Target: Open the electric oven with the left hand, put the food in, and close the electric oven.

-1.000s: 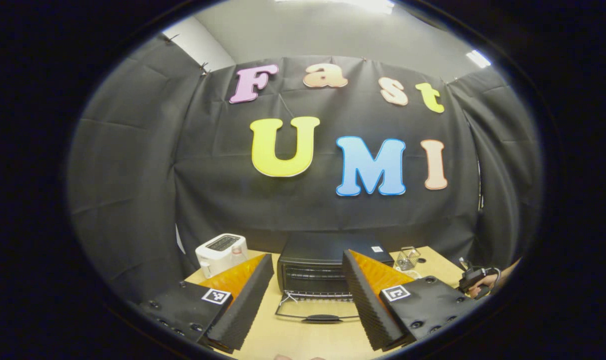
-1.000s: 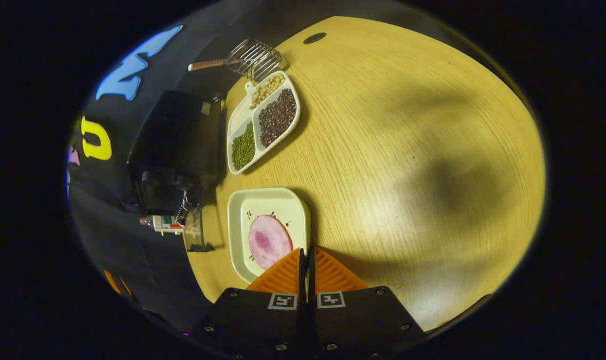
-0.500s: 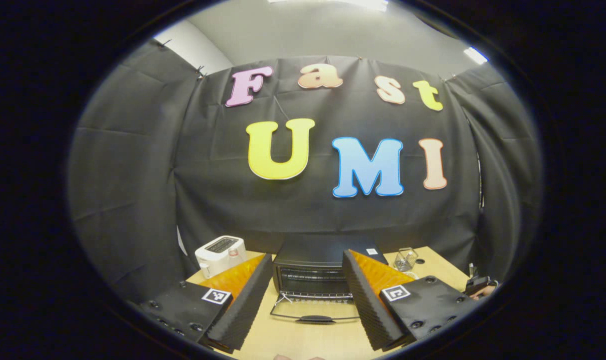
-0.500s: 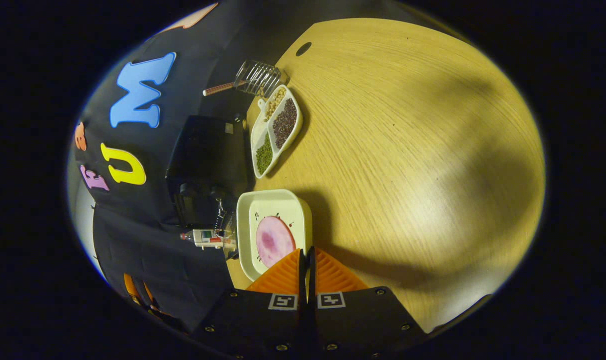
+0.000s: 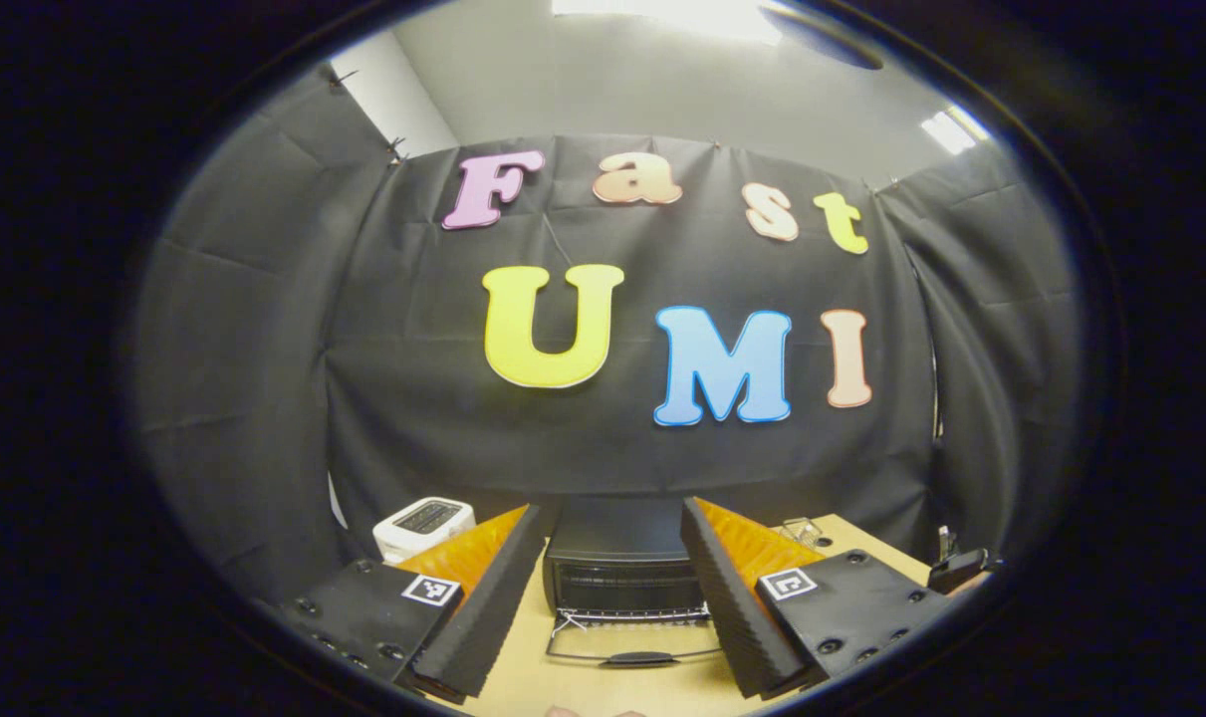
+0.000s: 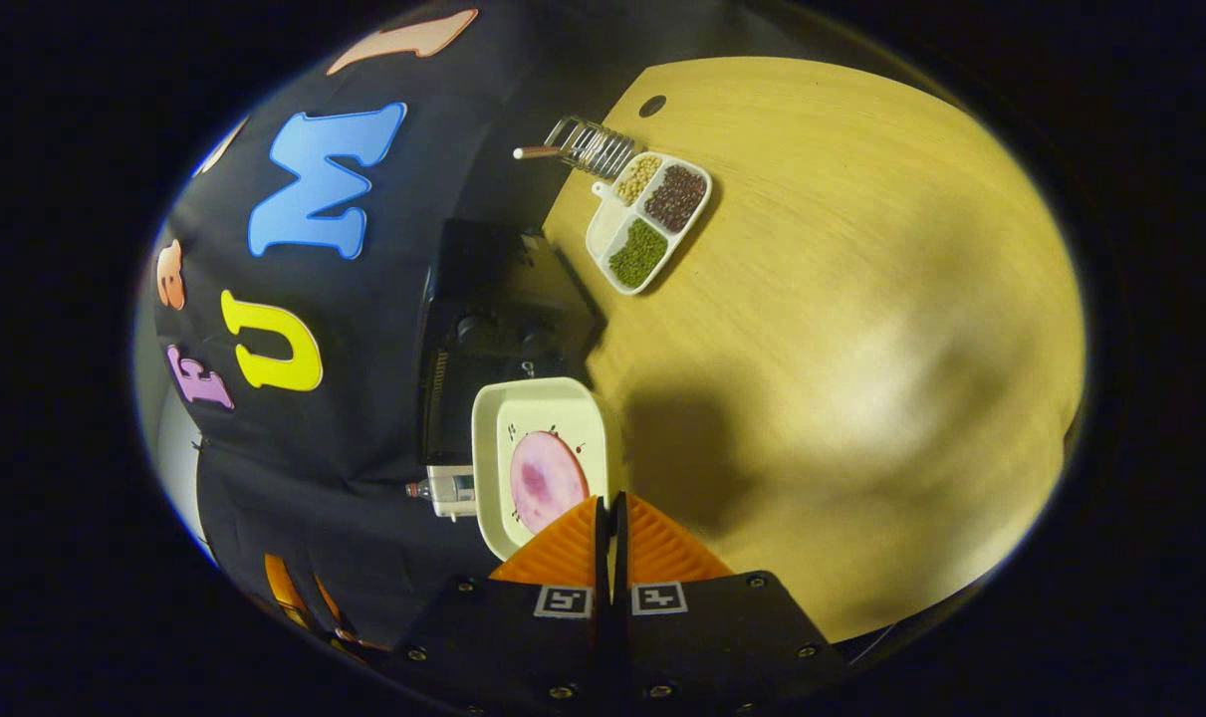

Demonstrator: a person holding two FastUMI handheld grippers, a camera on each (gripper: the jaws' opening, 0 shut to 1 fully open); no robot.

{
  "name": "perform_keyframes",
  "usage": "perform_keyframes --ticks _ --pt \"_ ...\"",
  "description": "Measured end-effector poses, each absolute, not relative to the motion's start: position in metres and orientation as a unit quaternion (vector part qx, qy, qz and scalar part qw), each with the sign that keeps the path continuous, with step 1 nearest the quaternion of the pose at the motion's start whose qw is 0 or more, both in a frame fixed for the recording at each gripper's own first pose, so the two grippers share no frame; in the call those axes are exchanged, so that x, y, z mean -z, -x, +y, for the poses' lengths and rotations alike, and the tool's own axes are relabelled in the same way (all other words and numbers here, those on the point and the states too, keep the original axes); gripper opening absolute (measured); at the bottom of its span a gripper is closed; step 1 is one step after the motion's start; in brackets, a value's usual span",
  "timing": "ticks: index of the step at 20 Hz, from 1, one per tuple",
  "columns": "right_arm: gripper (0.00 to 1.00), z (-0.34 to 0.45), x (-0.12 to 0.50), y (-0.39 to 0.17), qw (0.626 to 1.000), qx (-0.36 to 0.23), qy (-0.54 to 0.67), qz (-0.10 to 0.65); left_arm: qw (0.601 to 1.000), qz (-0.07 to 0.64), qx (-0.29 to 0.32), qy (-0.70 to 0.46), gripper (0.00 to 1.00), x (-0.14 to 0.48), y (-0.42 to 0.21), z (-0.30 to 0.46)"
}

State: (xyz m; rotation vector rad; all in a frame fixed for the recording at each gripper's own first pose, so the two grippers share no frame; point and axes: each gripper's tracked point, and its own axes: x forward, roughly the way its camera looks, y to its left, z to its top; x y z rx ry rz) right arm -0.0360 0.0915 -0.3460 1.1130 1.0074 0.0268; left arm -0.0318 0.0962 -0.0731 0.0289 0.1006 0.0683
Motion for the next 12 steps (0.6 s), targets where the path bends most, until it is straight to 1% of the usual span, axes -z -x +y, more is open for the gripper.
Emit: perform_keyframes --ticks 1,2,3,4,5,6,7,8,9,10,11,12 --pt "0.0 0.108 0.344 0.034 0.73 -0.007 -0.511 0.454 0.998 0.049 -0.03 -0.012 0.99 0.075 0.029 0.106" --pt "0.0 0.126 0.343 0.03 0.727 -0.002 -0.519 0.451 0.998 0.048 -0.026 -0.007 0.94 0.077 0.027 0.116" --pt "0.0 0.143 0.343 0.025 0.722 0.005 -0.527 0.448 0.998 0.053 -0.021 -0.003 0.99 0.082 0.024 0.123" --pt "0.0 0.154 0.34 0.021 0.719 0.012 -0.535 0.444 0.998 0.056 -0.019 0.001 0.99 0.087 0.022 0.131" --pt "0.0 0.165 0.34 0.016 0.716 0.019 -0.541 0.442 0.998 0.056 -0.017 0.004 0.94 0.088 0.021 0.141" --pt "0.0 0.174 0.34 0.016 0.714 0.029 -0.546 0.437 0.998 0.056 -0.017 0.008 0.99 0.087 0.02 0.149" --pt "0.0 0.181 0.343 0.011 0.712 0.042 -0.552 0.433 0.998 0.054 -0.019 0.011 0.99 0.088 0.02 0.157" --pt "0.0 0.187 0.346 0.004 0.708 0.059 -0.558 0.428 0.998 0.053 -0.019 0.014 0.94 0.087 0.019 0.164" --pt "0.0 0.194 0.35 -0.003 0.702 0.072 -0.569 0.422 0.998 0.053 -0.02 0.015 0.99 0.086 0.021 0.171" --pt "0.0 0.203 0.352 -0.011 0.689 0.077 -0.585 0.421 0.998 0.053 -0.02 0.016 0.94 0.087 0.021 0.178" --pt "0.0 0.209 0.354 -0.019 0.68 0.085 -0.598 0.417 0.998 0.055 -0.021 0.017 0.94 0.089 0.021 0.184" --pt "0.0 0.214 0.357 -0.025 0.68 0.096 -0.599 0.412 0.998 0.056 -0.023 0.018 0.94 0.091 0.022 0.191"
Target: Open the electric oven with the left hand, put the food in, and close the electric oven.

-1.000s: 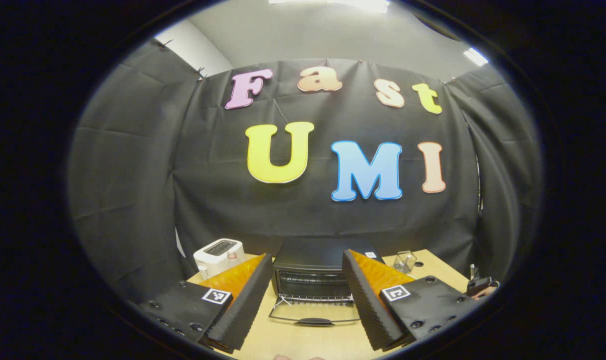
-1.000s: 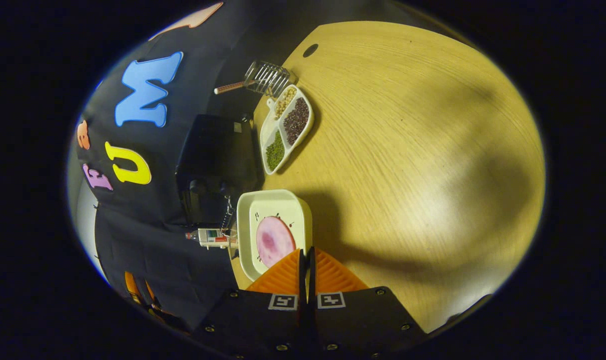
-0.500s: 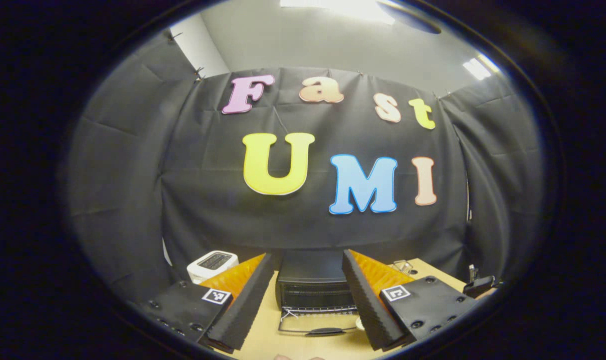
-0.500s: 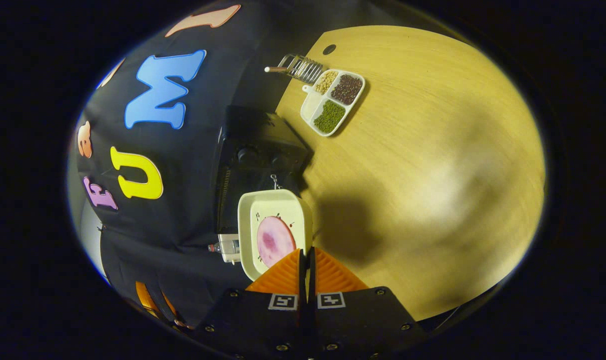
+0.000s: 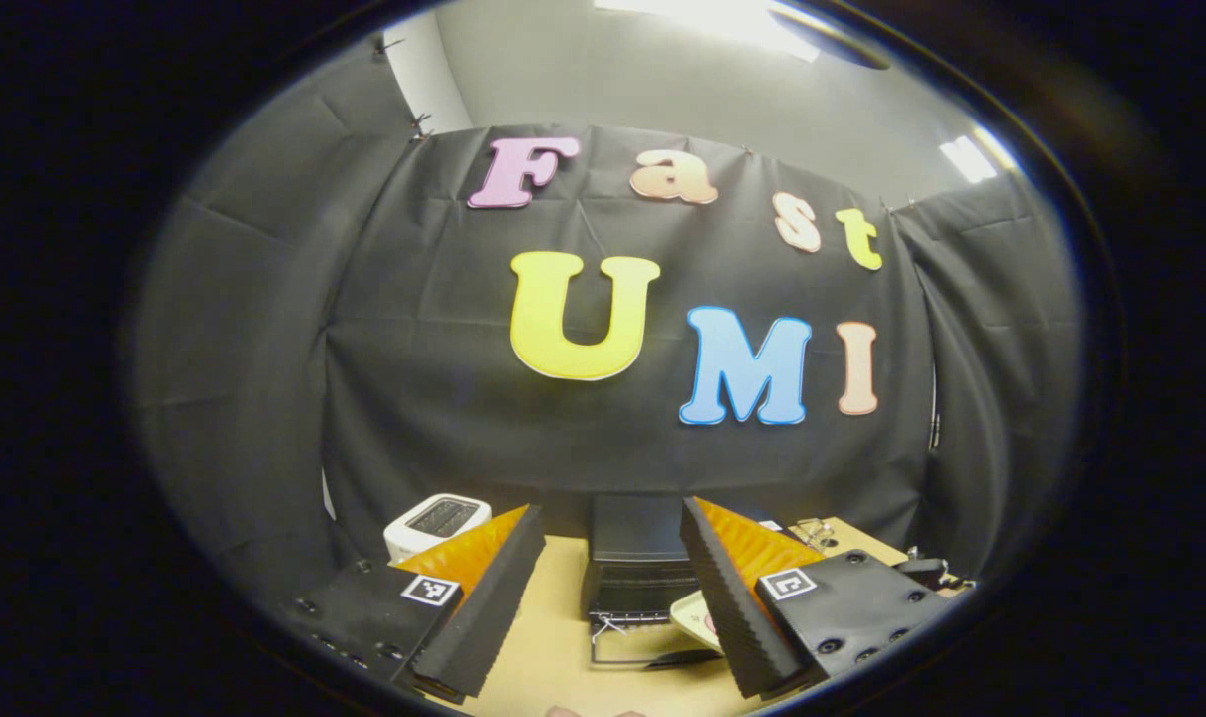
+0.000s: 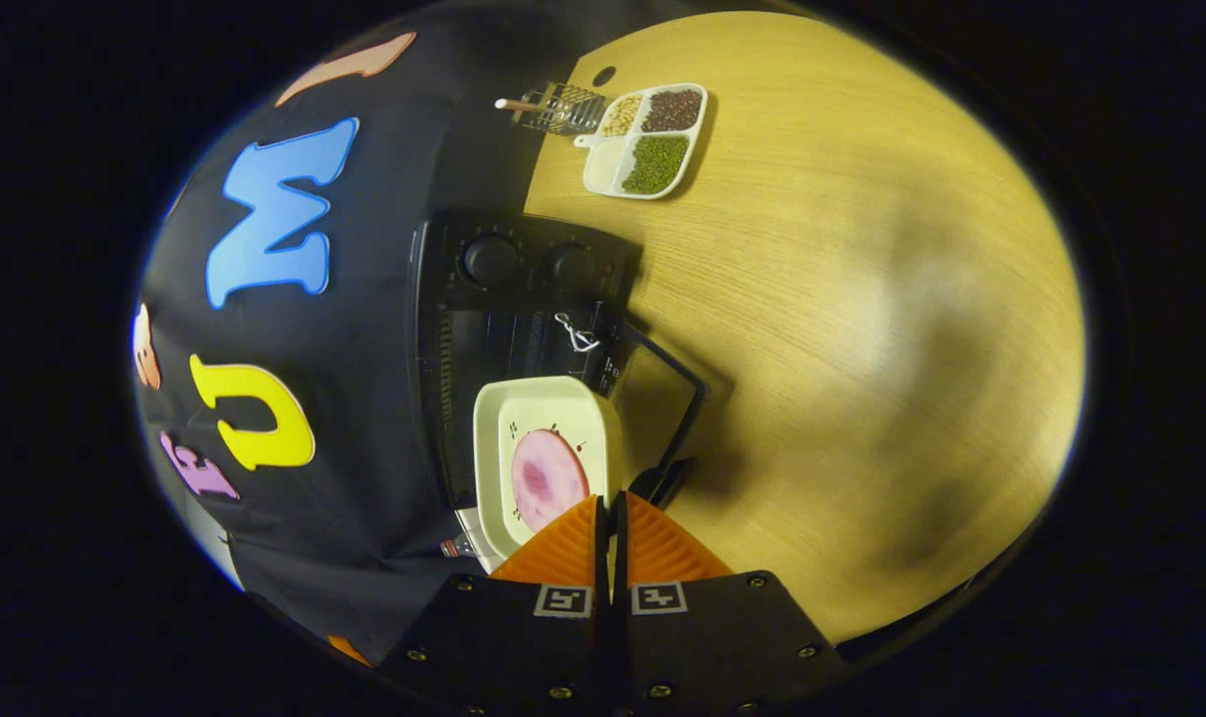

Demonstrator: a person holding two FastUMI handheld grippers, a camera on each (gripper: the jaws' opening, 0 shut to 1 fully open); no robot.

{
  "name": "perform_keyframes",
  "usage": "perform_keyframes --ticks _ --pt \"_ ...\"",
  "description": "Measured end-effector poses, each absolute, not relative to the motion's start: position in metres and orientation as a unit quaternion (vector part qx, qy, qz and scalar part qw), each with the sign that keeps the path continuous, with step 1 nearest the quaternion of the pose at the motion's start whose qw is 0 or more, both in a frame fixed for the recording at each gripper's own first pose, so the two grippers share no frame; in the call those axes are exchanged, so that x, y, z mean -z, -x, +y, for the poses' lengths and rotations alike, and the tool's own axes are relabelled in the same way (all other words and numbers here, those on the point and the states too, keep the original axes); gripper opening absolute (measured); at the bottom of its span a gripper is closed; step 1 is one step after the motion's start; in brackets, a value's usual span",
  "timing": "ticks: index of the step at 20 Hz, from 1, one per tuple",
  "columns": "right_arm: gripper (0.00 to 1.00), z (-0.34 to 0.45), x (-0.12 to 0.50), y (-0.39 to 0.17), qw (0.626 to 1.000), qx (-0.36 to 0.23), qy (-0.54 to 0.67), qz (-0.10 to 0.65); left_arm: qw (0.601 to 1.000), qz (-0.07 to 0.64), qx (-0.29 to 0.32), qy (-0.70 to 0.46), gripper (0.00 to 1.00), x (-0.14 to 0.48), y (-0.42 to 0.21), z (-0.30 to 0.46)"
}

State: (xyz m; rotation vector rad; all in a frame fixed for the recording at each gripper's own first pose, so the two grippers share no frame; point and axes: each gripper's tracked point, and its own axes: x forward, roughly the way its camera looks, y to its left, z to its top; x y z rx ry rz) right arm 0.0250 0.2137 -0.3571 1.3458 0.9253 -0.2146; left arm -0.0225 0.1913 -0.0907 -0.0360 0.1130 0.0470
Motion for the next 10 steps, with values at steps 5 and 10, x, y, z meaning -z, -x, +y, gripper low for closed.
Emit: perform_keyframes --ticks 5,10 --pt "0.0 0.222 0.381 -0.08 0.683 0.168 -0.603 0.377 0.997 0.064 -0.045 0.025 0.94 0.096 0.03 0.225" --pt "0.01 0.233 0.4 -0.12 0.687 0.238 -0.596 0.34 0.994 0.078 -0.077 0.019 0.99 0.105 0.045 0.256"
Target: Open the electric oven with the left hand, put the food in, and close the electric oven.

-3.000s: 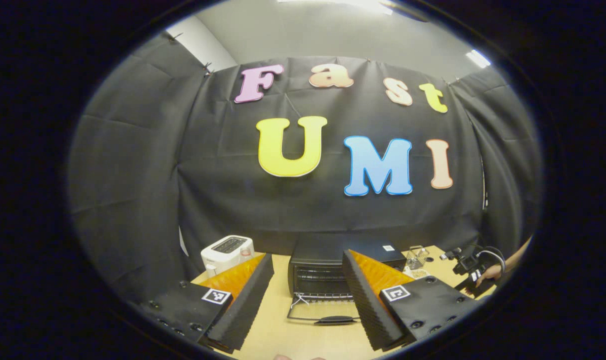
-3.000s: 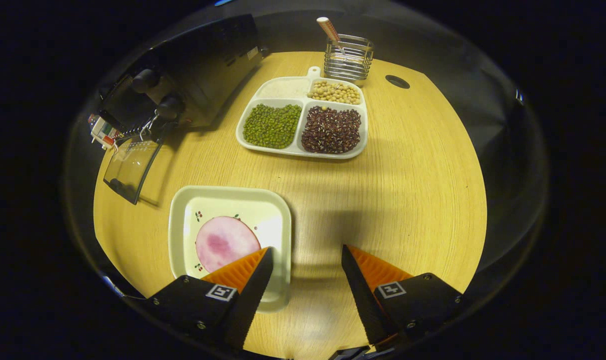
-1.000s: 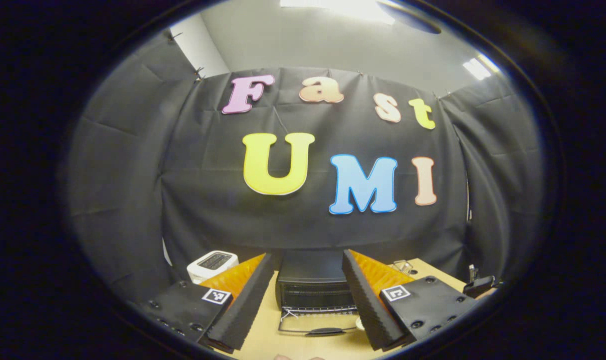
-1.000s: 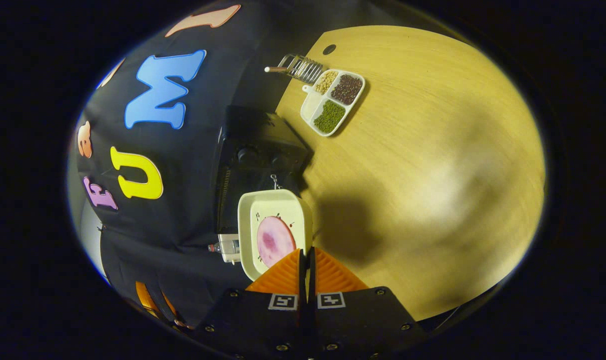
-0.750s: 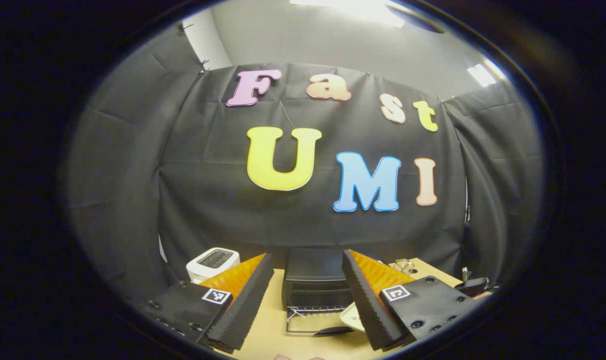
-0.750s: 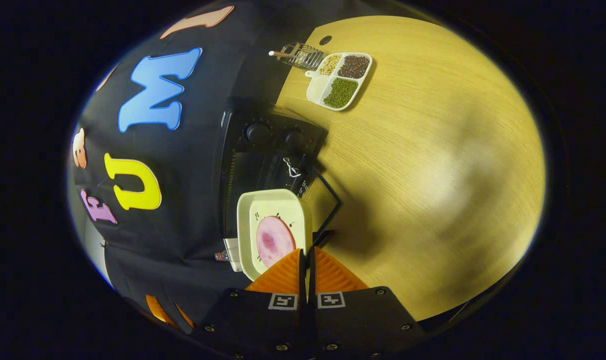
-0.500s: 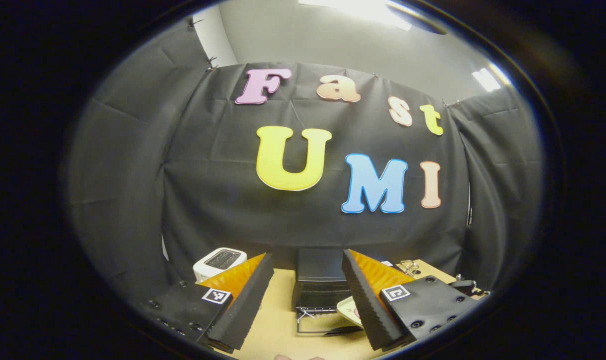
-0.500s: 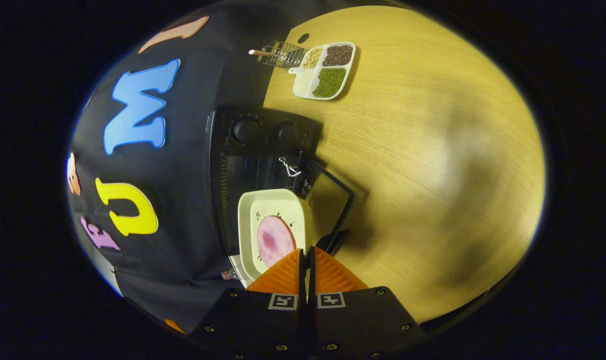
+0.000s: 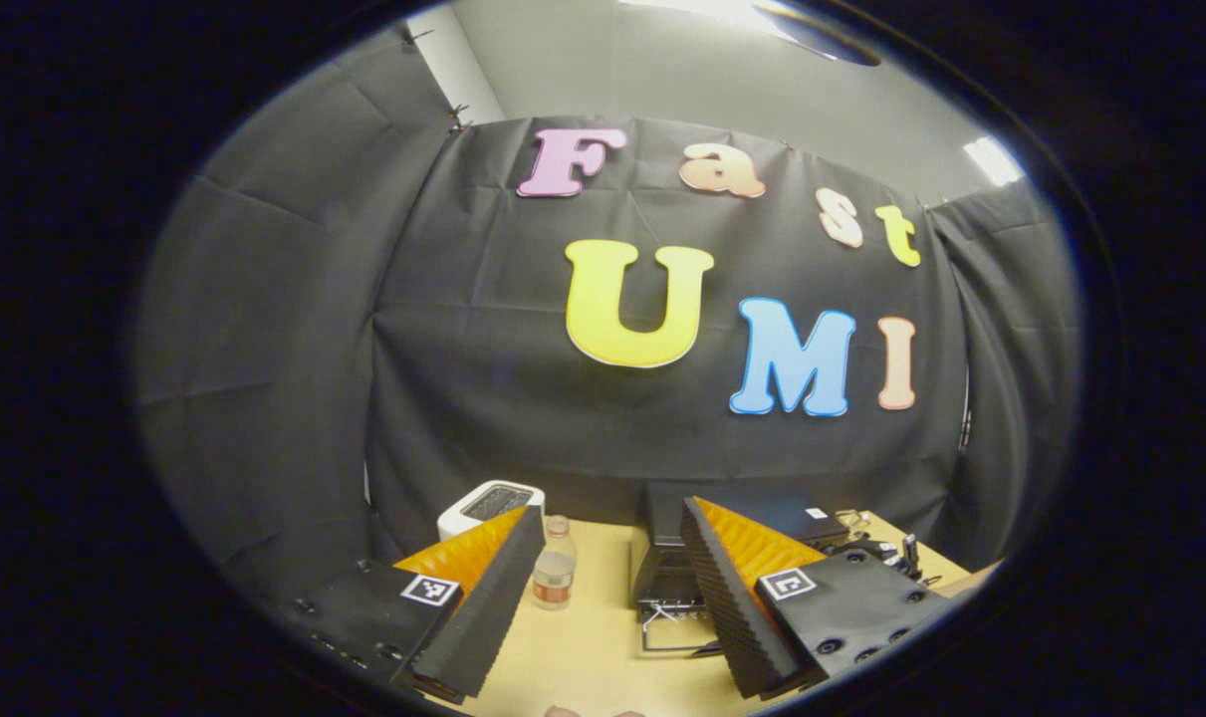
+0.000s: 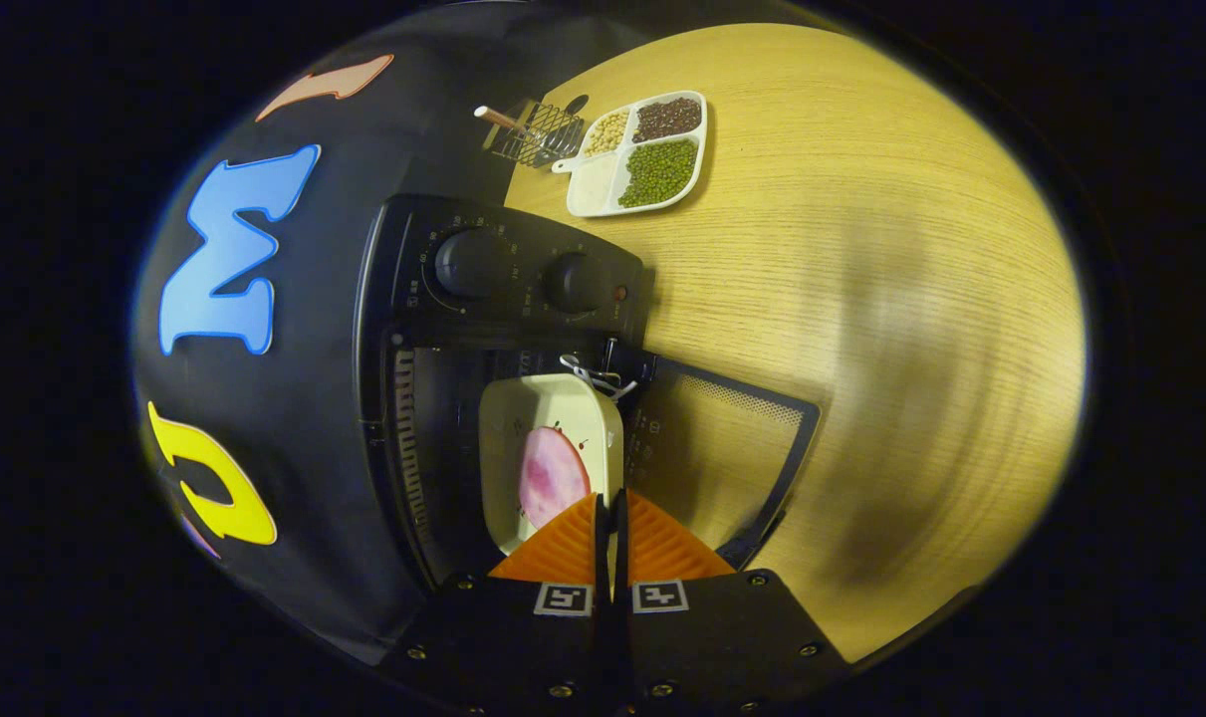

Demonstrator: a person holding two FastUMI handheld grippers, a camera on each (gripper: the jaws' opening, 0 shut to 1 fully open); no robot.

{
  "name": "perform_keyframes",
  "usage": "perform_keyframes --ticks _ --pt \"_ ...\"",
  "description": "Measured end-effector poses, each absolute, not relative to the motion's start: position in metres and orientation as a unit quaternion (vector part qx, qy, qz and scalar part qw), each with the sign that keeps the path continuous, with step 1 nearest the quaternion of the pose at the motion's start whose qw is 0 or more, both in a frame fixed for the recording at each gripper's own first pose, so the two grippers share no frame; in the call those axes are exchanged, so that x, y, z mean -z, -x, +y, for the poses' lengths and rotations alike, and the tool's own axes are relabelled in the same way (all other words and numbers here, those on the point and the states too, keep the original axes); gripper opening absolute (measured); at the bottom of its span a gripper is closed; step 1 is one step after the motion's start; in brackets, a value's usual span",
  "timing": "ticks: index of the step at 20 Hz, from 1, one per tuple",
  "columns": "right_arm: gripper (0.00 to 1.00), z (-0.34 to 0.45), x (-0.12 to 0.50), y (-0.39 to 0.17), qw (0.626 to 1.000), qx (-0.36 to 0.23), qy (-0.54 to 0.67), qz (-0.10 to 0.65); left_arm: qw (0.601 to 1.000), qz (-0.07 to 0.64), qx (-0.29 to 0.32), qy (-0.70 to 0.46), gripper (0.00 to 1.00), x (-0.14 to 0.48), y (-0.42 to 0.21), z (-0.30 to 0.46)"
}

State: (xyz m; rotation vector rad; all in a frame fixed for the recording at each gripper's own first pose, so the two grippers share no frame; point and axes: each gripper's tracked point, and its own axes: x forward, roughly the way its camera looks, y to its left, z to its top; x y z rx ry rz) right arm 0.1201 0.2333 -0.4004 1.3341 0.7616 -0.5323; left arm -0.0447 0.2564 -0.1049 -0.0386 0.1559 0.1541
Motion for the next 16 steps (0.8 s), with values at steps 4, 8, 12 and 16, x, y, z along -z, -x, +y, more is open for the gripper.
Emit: perform_keyframes --ticks 4,8,12,16 --pt "0.01 0.248 0.408 -0.158 0.692 0.242 -0.604 0.314 0.992 0.086 -0.095 0.016 0.94 0.106 0.054 0.273" --pt "0.01 0.258 0.41 -0.191 0.682 0.24 -0.629 0.288 0.988 0.1 -0.112 0.017 0.94 0.115 0.058 0.286" --pt "0.01 0.27 0.411 -0.21 0.669 0.225 -0.656 0.267 0.988 0.104 -0.117 0.016 0.94 0.115 0.059 0.287" --pt "0.05 0.282 0.402 -0.213 0.654 0.189 -0.681 0.269 0.989 0.096 -0.115 0.01 0.98 0.109 0.057 0.278"
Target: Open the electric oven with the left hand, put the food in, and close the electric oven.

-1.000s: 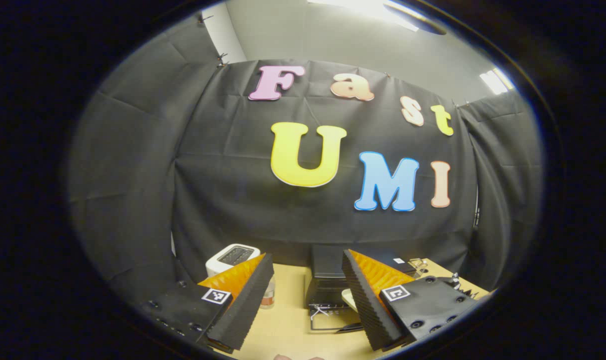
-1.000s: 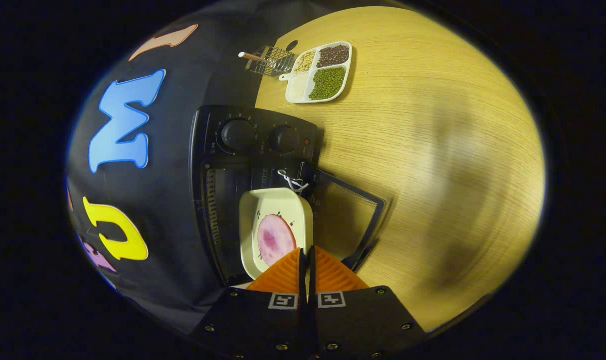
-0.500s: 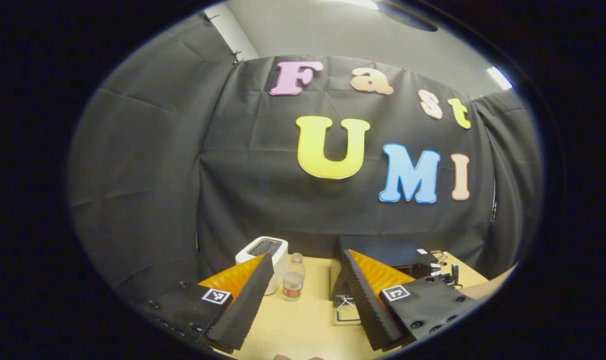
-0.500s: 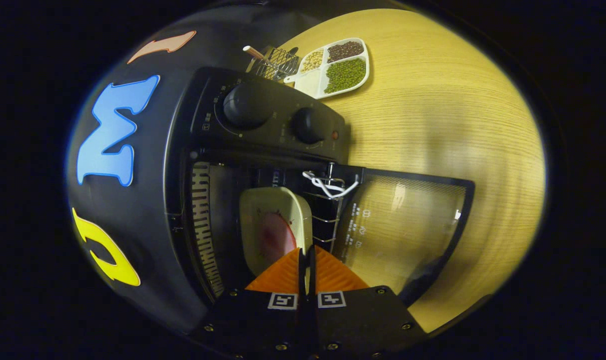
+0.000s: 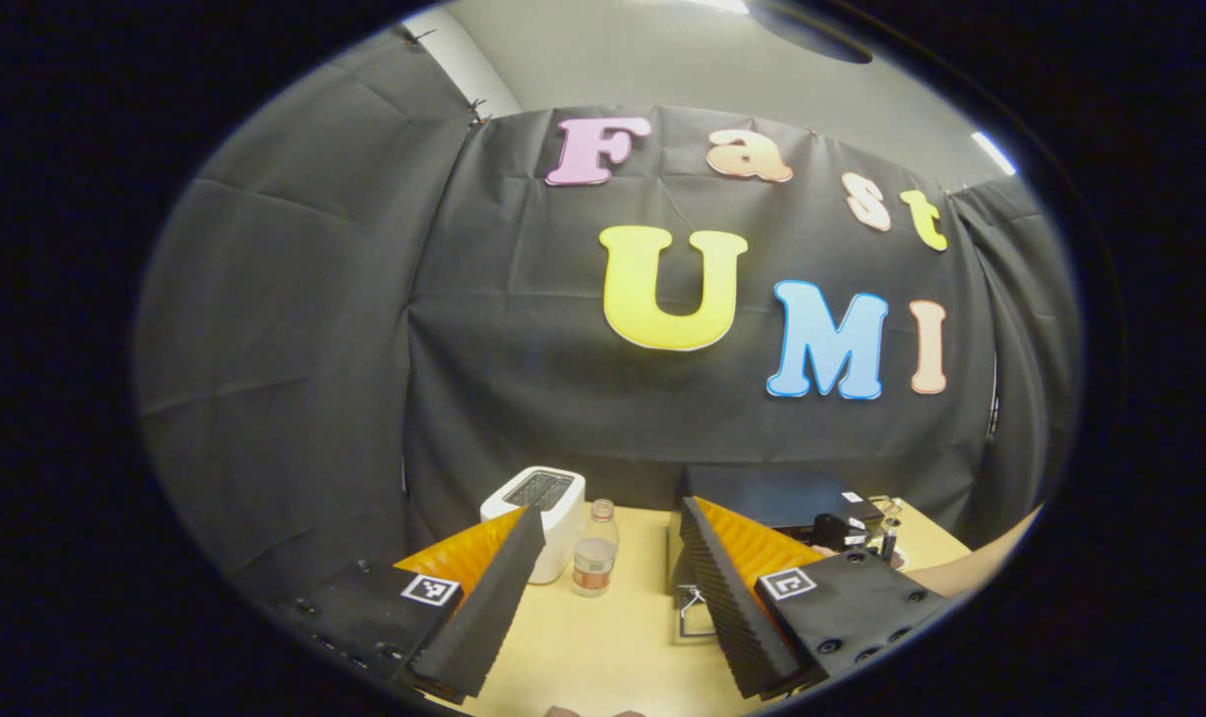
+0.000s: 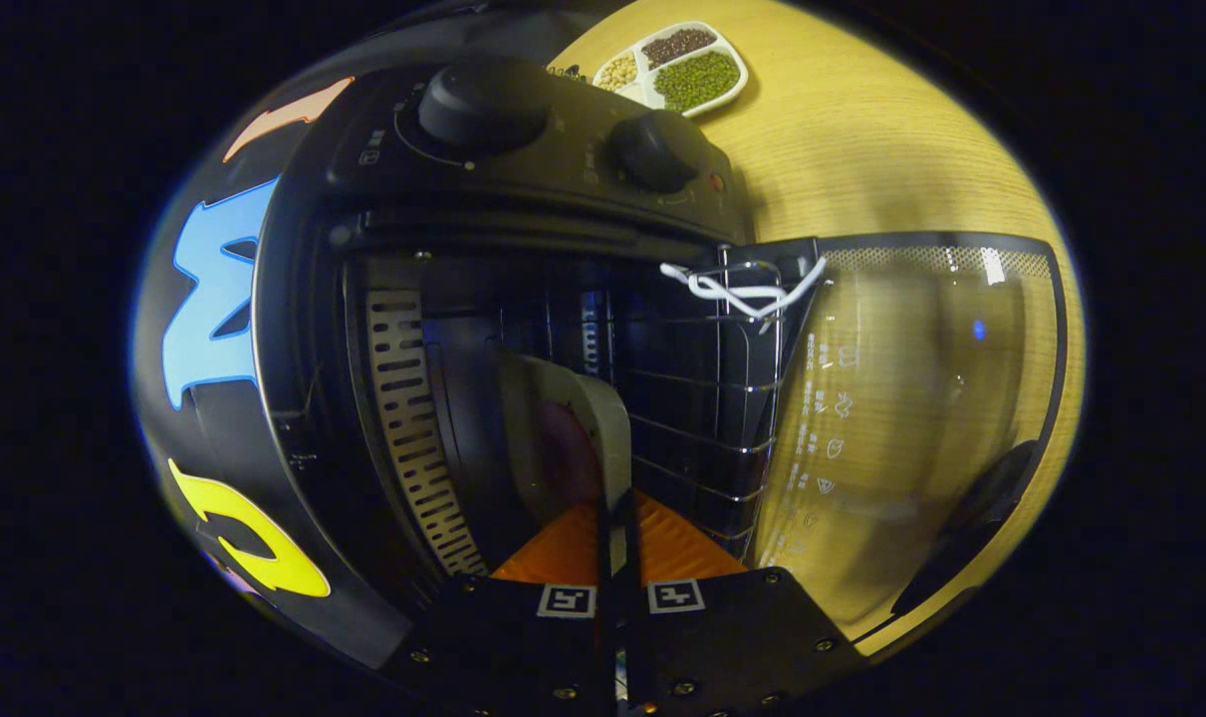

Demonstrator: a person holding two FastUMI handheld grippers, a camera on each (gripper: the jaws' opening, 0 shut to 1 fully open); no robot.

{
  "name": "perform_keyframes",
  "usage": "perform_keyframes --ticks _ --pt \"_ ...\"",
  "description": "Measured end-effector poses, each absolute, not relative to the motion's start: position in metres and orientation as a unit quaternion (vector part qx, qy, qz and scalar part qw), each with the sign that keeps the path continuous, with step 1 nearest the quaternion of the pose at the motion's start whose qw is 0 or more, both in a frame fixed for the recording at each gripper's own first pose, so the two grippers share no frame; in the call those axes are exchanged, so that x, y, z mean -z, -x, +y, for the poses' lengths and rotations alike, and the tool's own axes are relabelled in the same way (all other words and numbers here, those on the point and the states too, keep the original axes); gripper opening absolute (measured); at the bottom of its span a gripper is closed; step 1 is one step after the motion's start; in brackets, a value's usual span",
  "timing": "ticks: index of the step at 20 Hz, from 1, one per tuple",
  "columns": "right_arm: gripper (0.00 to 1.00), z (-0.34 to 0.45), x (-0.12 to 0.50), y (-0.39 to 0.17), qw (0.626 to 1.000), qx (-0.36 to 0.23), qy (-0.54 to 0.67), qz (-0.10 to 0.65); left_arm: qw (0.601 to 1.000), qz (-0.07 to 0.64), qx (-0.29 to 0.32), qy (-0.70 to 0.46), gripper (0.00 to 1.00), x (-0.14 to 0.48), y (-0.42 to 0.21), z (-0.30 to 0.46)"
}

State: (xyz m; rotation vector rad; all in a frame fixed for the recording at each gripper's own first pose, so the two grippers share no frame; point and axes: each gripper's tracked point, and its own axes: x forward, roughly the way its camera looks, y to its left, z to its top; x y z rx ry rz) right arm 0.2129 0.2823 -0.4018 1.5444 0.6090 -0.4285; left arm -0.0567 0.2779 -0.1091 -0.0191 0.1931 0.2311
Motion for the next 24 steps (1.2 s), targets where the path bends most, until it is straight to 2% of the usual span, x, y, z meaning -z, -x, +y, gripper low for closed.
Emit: perform_keyframes --ticks 1,2,3,6,7,8,9,10,11,12,13,15,16,17,18,19,20,23,24 --pt "0.14 0.281 0.396 -0.209 0.66 0.182 -0.678 0.268 0.989 0.096 -0.113 0.011 0.98 0.109 0.056 0.273" --pt "0.18 0.282 0.394 -0.202 0.669 0.177 -0.665 0.281 0.989 0.096 -0.111 0.013 0.98 0.11 0.054 0.267" --pt "0.25 0.282 0.392 -0.194 0.682 0.168 -0.648 0.295 0.989 0.096 -0.107 0.015 0.94 0.111 0.053 0.261" --pt "0.34 0.281 0.381 -0.174 0.715 0.133 -0.604 0.326 0.991 0.093 -0.091 0.015 0.94 0.111 0.046 0.238" --pt "0.34 0.277 0.377 -0.166 0.729 0.122 -0.587 0.331 0.992 0.091 -0.084 0.014 0.94 0.111 0.042 0.229" --pt "0.34 0.272 0.372 -0.158 0.746 0.109 -0.563 0.339 0.993 0.09 -0.077 0.013 0.99 0.111 0.04 0.22" --pt "0.34 0.267 0.369 -0.149 0.762 0.095 -0.538 0.347 0.993 0.09 -0.069 0.013 0.98 0.113 0.038 0.21" --pt "0.21 0.26 0.364 -0.141 0.78 0.082 -0.511 0.353 0.994 0.091 -0.061 0.014 0.98 0.114 0.034 0.201" --pt "0.34 0.251 0.357 -0.131 0.798 0.071 -0.481 0.356 0.994 0.092 -0.053 0.016 0.98 0.116 0.031 0.191" --pt "0.34 0.24 0.351 -0.123 0.815 0.063 -0.45 0.359 0.995 0.092 -0.046 0.018 0.94 0.118 0.028 0.182" --pt "0.34 0.231 0.346 -0.113 0.832 0.051 -0.416 0.364 0.995 0.092 -0.04 0.019 0.99 0.119 0.024 0.174" --pt "0.34 0.207 0.336 -0.097 0.861 0.038 -0.355 0.362 0.995 0.094 -0.028 0.023 0.94 0.12 0.02 0.155" --pt "0.34 0.194 0.328 -0.092 0.875 0.032 -0.328 0.355 0.995 0.094 -0.022 0.025 0.99 0.121 0.017 0.146" --pt "0.33 0.183 0.319 -0.086 0.887 0.027 -0.303 0.349 0.995 0.095 -0.017 0.026 0.99 0.121 0.015 0.137" --pt "0.34 0.174 0.315 -0.081 0.898 0.02 -0.277 0.342 0.995 0.094 -0.012 0.026 0.94 0.12 0.014 0.128" --pt "0.34 0.166 0.309 -0.076 0.908 0.012 -0.255 0.332 0.995 0.094 -0.009 0.024 0.94 0.121 0.013 0.12" --pt "0.34 0.159 0.301 -0.073 0.916 0.002 -0.235 0.325 0.995 0.094 -0.005 0.023 0.99 0.12 0.012 0.112" --pt "0.34 0.137 0.268 -0.06 0.939 -0.024 -0.183 0.289 0.995 0.097 0.009 0.019 0.94 0.124 0.009 0.089" --pt "0.34 0.131 0.256 -0.057 0.947 -0.032 -0.166 0.273 0.995 0.099 0.012 0.017 0.99 0.125 0.007 0.083"
